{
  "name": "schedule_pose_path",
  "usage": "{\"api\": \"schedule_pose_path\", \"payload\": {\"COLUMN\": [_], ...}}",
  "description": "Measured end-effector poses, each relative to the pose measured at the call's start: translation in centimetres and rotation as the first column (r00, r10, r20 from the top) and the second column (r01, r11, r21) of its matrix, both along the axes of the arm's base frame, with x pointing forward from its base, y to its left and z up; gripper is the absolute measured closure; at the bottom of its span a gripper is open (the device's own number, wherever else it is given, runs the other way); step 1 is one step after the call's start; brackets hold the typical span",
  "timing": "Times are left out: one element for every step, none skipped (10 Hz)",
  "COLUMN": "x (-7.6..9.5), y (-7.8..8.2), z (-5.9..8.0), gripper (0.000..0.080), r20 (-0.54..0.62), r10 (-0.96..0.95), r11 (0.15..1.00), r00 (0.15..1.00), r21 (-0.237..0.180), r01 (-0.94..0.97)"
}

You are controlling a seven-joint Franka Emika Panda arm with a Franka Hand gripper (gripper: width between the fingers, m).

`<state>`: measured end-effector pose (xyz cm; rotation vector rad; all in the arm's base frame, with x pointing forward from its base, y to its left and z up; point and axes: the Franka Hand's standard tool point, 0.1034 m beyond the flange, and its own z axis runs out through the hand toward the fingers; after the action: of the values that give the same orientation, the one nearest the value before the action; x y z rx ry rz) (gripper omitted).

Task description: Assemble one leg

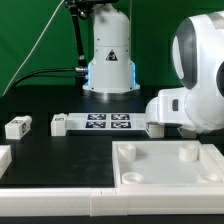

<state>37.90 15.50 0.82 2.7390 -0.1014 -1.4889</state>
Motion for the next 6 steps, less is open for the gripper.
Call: {"api": "schedule_pose_path", "payload": {"x": [0.0,0.0,0.0,0.4,0.8,1.1], "y": [0.0,0.0,0.0,-0.2,-0.5,-0.8], "z": [0.0,0.0,0.6,2.6,4.4,6.1], "gripper": [0.0509,0.0509,0.0509,0.0509,0.0508,0.0508], "r20": [0.0,0.0,-0.018,-0.032,-0.036,-0.041], "r10": [0.0,0.0,0.002,0.008,0.015,0.017], "r11": [1.0,1.0,1.0,1.0,1.0,0.999], "r00": [1.0,1.0,1.0,0.999,0.999,0.999], "r21": [0.0,0.0,0.0,0.006,0.022,0.032], "r01": [0.0,0.0,-0.002,-0.007,-0.014,-0.016]}}
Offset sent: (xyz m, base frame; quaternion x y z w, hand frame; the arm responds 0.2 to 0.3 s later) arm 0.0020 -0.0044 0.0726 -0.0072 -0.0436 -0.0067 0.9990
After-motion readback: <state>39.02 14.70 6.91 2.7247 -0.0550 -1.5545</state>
